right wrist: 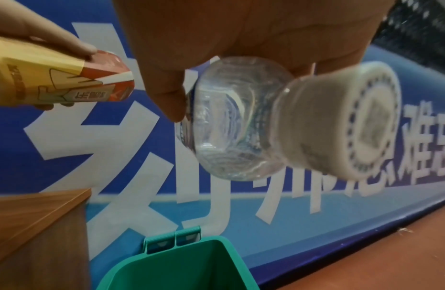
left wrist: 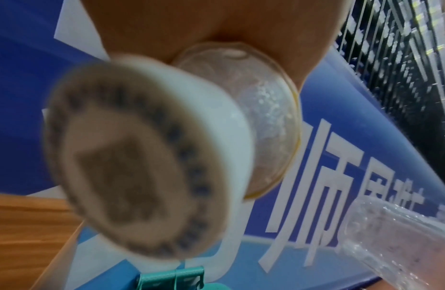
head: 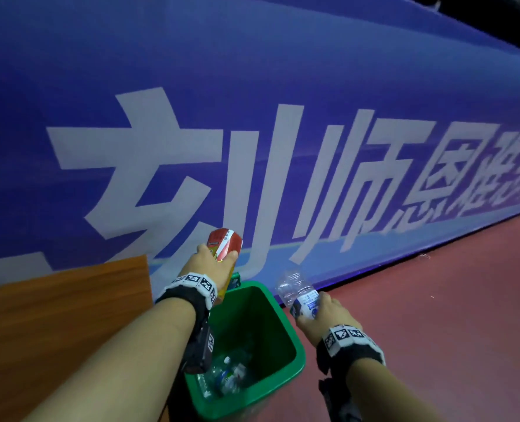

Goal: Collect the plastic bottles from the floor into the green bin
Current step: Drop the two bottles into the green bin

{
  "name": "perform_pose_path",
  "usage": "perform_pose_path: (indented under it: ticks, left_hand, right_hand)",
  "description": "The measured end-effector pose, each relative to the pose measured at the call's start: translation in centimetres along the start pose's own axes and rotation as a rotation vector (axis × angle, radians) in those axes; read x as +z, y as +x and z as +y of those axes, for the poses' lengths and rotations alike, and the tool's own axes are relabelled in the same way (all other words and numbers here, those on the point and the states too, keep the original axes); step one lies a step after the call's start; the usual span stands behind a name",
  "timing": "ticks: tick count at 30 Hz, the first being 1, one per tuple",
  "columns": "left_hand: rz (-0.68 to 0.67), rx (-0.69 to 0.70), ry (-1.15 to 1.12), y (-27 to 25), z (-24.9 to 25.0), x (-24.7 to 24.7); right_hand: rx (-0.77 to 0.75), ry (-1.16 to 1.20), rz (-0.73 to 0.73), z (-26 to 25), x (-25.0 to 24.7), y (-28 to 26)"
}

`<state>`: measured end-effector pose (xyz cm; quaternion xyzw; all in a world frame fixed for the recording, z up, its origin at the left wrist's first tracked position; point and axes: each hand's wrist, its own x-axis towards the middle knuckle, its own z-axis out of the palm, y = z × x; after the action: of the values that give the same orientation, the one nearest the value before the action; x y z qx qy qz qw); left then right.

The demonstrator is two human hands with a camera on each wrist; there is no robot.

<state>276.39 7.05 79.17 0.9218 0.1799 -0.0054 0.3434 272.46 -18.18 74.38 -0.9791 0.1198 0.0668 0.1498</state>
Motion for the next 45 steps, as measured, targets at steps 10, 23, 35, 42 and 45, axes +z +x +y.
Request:
perform_pose_path:
  ticks: [10,23,35,42,45]
  left_hand:
    - [-0.024,-0.289,0.017,11.6,-3.1,6.8]
    - [-0.171,-0.568,0.176,16.1,-7.1,13.0]
    - [-0.154,-0.773,0.052,18.2,-0.5,15.8]
    - [0.046,-0.911,-0.012,15.4,2.6,14.1]
    - [0.224,-0.992,-0.019,10.9,1.8,10.9]
  right_hand:
    - [-0.19,-0.068,-0.204,-4.2,3.7,13.0]
    - [-0.327,-0.222,-0.45,-7.4,9.5,22.9]
    - [-0.64,-0.225,-0.529,-10.6,8.0,33.8]
    - [-0.862,-0.273,-0.596,-12.4,7.0,33.8]
    - [-1.035,-0.324,-0.579,-15.3,5.9,30.6]
